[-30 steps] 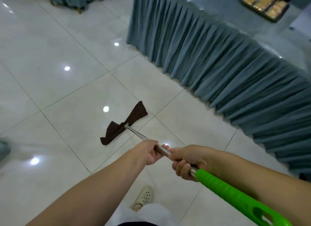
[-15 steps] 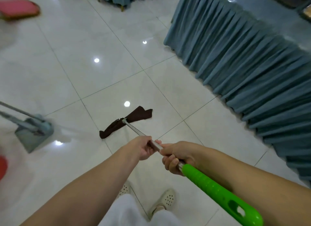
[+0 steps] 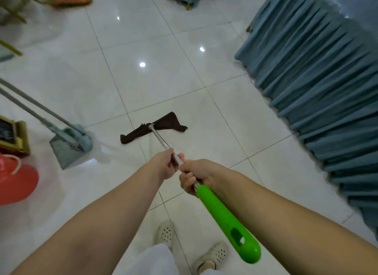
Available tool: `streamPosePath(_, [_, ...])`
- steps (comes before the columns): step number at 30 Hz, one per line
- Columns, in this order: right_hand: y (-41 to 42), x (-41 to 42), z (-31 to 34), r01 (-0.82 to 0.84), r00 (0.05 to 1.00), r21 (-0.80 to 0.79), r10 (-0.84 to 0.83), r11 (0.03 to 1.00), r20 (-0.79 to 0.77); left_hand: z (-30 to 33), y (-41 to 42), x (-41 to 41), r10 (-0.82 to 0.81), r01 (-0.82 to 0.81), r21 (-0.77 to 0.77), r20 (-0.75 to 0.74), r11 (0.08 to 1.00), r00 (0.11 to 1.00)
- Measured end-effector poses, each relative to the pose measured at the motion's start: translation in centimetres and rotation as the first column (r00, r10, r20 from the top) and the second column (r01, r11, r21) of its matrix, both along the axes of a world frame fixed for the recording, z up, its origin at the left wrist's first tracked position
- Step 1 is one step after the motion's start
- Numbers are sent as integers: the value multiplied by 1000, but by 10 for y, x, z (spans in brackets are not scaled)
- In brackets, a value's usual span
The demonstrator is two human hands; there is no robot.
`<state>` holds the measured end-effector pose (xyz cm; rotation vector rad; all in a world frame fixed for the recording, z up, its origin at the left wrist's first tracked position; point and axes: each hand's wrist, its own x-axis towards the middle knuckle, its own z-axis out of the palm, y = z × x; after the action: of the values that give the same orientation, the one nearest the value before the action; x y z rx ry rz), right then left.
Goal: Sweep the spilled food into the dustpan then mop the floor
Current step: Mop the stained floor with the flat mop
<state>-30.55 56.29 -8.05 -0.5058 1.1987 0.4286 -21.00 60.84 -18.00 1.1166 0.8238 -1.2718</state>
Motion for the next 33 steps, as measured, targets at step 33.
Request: streamPosePath(33, [25,-87,41,7,791,-966,589,259,164,57,51,-71,-568,438,518,823,735,-20])
